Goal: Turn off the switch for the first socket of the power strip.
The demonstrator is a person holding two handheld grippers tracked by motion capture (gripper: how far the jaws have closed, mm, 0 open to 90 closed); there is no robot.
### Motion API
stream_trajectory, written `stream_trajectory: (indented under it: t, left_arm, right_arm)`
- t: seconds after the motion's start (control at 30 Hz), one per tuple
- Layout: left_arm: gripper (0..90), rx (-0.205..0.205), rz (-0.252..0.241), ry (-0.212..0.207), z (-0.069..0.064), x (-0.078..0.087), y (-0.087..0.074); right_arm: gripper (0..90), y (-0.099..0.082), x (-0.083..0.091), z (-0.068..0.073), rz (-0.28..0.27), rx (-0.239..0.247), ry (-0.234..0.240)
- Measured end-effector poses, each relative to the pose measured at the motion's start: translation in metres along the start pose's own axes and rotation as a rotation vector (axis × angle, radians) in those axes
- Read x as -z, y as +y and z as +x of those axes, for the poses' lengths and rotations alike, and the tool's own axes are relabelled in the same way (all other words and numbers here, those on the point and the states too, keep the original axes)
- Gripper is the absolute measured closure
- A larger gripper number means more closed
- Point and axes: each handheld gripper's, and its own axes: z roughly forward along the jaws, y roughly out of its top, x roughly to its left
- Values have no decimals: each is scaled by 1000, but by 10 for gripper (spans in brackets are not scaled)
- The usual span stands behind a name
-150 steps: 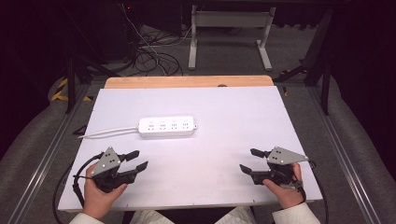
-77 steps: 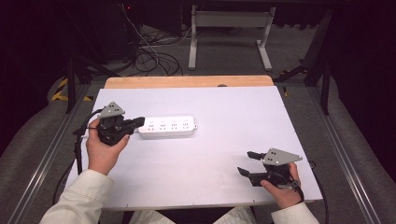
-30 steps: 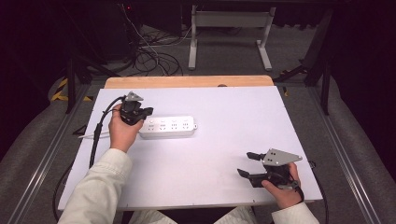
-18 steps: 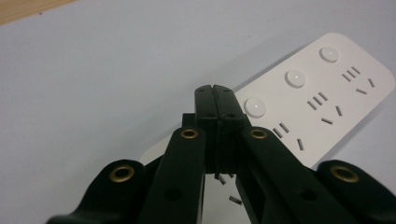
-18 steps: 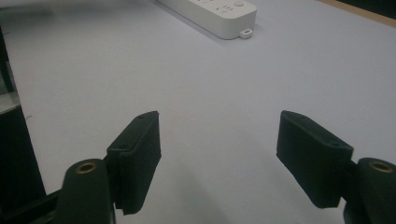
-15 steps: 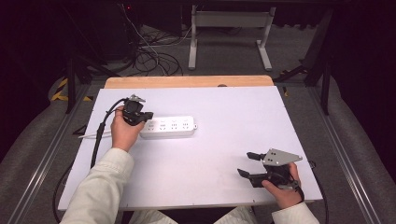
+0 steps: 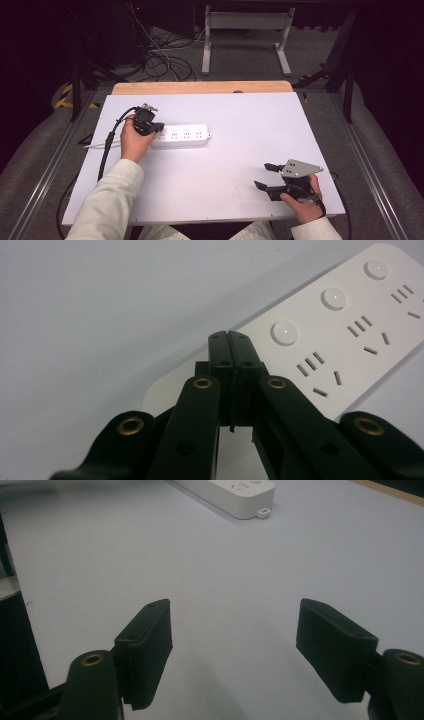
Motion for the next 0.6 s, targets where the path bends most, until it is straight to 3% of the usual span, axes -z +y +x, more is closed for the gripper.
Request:
stream_trajectory:
  t: [0.6]
  left_arm:
    - [900,-22,-8,18,-2,-3,-1]
  right_arm:
    - [310,0,0,0,4,4,-1]
